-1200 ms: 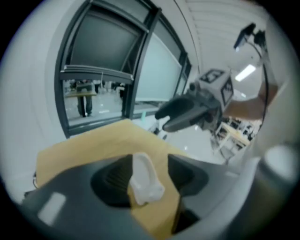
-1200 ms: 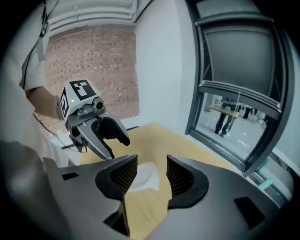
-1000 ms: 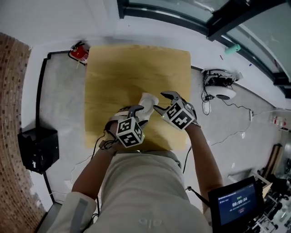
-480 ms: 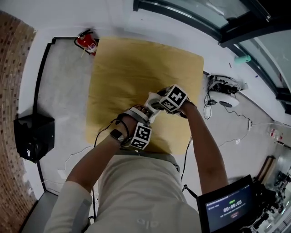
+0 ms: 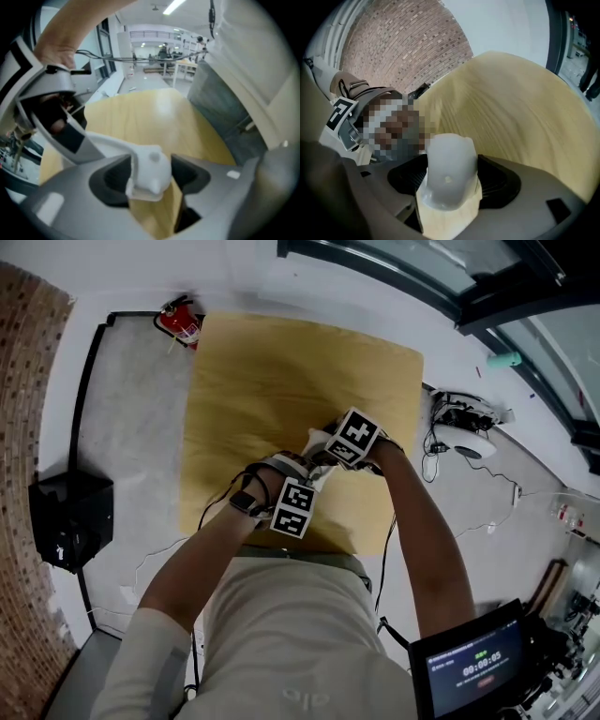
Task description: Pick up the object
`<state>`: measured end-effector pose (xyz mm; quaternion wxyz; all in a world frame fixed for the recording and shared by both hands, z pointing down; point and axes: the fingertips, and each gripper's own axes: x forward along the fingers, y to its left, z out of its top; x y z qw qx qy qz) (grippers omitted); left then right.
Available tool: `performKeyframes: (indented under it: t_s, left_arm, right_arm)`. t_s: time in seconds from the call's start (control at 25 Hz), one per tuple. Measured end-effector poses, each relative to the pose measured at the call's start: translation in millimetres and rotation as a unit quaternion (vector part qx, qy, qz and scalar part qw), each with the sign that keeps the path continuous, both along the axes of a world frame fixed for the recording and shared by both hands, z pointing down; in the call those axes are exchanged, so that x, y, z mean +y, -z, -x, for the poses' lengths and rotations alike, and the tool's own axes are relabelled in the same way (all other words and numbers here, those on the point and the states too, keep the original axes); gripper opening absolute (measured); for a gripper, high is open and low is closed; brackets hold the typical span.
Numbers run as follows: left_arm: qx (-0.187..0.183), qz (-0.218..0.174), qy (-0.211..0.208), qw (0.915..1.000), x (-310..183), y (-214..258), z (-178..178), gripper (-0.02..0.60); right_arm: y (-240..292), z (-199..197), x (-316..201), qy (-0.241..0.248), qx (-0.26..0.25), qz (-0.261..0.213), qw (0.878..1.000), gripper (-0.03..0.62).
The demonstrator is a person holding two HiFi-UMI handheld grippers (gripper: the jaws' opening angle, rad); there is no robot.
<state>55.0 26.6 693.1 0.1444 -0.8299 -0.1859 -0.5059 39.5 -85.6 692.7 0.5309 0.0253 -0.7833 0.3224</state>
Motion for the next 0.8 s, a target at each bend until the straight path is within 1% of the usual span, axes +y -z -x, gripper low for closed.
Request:
performKeyframes:
  t_s: [0.08, 0.16, 0.28, 0.4, 0.56, 0.72, 0.8]
  left_arm:
    - [0.001, 0.008, -0.006, 0.9999, 0.3, 1.1, 0.0, 0.265]
    - [0.0, 0.007, -0.012, 0.9999, 2.2, 1.6, 1.1, 0.264]
    - [-0.027, -0.01, -0.04, 0.9988, 8.6, 0.9, 8.6, 0.261]
    - [-0.058, -0.02, -0.081, 0.9948, 15.4, 3.4, 18.8, 0.247]
    - [-0.073, -0.027, -0.118, 0.99, 14.9, 19.7, 32.4, 0.245]
    - [-0.091, -0.027, -0.16, 0.9826, 7.0, 45.2, 44.2, 0.249]
    - [-0.103, -0.026, -0.174, 0.9789, 0.4, 63.6, 47.7, 0.249]
  right_arm:
    - [-0.1, -0.3, -0.4, -0.002, 0.006, 0.002, 1.0, 0.318]
    - [0.3, -0.6, 0.3, -0.005, 0.016, 0.004, 1.0, 0.318]
    - [1.6, -1.6, 5.1, -0.028, 0.016, 0.013, 0.999, 0.316]
    - [7.0, -1.3, 11.1, -0.067, -0.012, 0.011, 0.998, 0.316]
    - [24.5, 2.3, 12.8, -0.106, -0.044, -0.009, 0.993, 0.316]
    - [50.2, 7.5, 4.4, -0.128, -0.073, -0.022, 0.989, 0.316]
    - [68.7, 8.7, -2.4, -0.135, -0.087, -0.028, 0.987, 0.316]
